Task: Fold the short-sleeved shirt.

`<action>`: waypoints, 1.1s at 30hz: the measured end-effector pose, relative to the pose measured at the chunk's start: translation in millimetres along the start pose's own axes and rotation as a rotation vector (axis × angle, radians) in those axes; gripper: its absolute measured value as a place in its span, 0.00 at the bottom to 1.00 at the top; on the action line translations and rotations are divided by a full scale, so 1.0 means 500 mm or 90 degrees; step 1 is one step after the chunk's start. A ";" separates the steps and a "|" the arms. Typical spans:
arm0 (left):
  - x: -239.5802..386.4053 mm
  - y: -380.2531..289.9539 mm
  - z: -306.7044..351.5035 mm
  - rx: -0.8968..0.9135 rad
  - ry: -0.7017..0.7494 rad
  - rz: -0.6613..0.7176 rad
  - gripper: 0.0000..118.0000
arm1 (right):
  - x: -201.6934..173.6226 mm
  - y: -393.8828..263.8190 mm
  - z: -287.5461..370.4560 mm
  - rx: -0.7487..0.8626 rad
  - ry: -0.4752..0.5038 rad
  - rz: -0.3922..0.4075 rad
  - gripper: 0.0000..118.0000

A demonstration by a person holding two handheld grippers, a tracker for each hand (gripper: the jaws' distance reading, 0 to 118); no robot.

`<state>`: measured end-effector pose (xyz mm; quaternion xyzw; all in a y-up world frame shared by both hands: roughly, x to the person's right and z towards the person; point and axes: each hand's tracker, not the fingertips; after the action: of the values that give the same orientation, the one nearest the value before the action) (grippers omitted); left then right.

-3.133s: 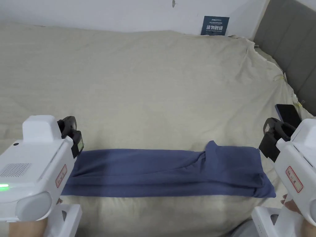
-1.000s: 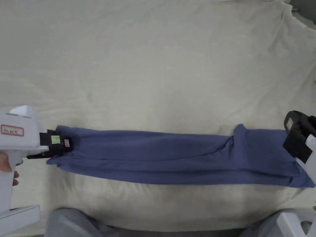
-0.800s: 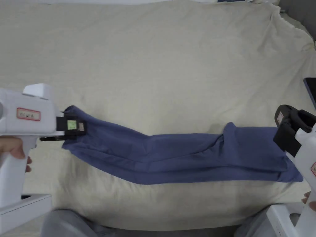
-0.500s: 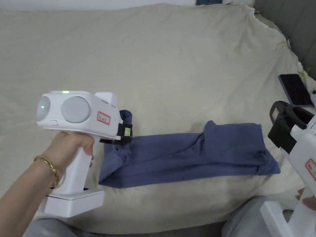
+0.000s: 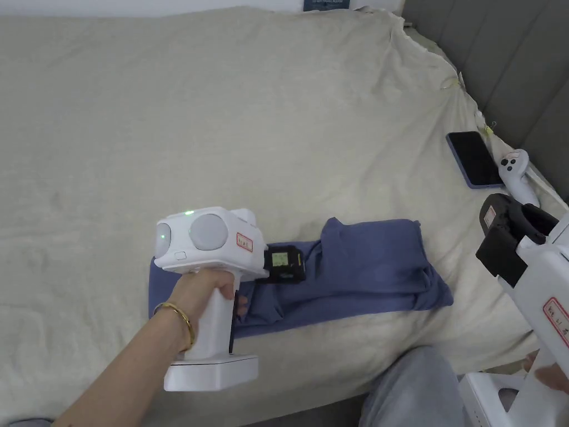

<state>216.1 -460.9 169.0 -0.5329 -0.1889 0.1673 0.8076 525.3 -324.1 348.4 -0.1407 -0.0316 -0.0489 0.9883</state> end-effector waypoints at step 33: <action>0.105 -0.240 -0.067 0.177 0.205 -0.394 0.00 | -0.002 -0.007 0.000 -0.022 0.019 -0.005 0.00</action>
<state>286.3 -508.3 274.6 -0.3555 -0.1872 -0.1462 0.9040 524.0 -327.4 349.5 -0.1567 -0.0168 -0.0556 0.9859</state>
